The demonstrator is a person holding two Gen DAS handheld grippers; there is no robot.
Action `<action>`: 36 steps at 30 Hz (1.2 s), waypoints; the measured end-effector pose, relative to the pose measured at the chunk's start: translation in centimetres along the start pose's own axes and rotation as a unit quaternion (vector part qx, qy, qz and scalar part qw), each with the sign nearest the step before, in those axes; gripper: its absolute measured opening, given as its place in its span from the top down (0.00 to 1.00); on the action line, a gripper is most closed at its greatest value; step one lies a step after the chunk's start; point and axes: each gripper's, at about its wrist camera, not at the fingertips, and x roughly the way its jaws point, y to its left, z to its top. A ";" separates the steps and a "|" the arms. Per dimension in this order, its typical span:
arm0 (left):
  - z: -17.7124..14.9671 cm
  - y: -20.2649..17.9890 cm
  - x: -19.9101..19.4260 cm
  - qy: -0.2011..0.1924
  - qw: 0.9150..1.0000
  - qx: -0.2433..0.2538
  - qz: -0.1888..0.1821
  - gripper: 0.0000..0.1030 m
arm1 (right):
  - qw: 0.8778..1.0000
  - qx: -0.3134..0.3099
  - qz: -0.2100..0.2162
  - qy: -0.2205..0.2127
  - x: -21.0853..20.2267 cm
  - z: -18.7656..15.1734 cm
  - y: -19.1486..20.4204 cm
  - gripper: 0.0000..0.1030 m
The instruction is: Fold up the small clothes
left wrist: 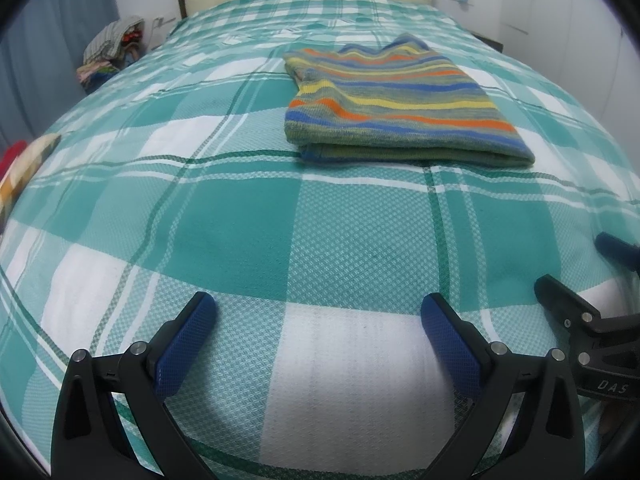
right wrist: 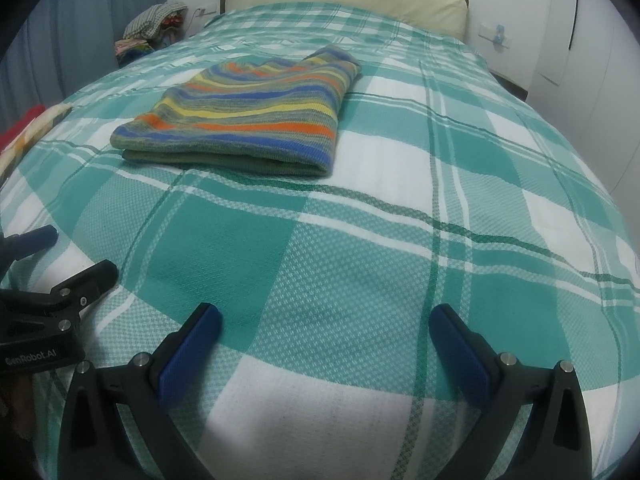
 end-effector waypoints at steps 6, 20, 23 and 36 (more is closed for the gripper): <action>0.0 0.2 0.0 0.002 1.000 -0.009 -0.007 0.00 | 1.000 0.008 -0.003 -0.002 0.0 0.1 0.0 0.00; 0.1 0.4 0.2 0.001 1.000 -0.015 -0.017 0.00 | 1.000 0.013 0.002 -0.002 0.0 0.1 0.0 0.00; 0.1 0.4 0.3 0.001 1.000 -0.014 -0.016 0.00 | 1.000 0.013 0.001 -0.002 0.1 0.1 0.0 0.00; 0.1 0.5 0.4 -0.001 1.000 -0.017 -0.020 0.00 | 1.000 0.015 0.004 -0.003 0.1 -0.1 0.1 0.00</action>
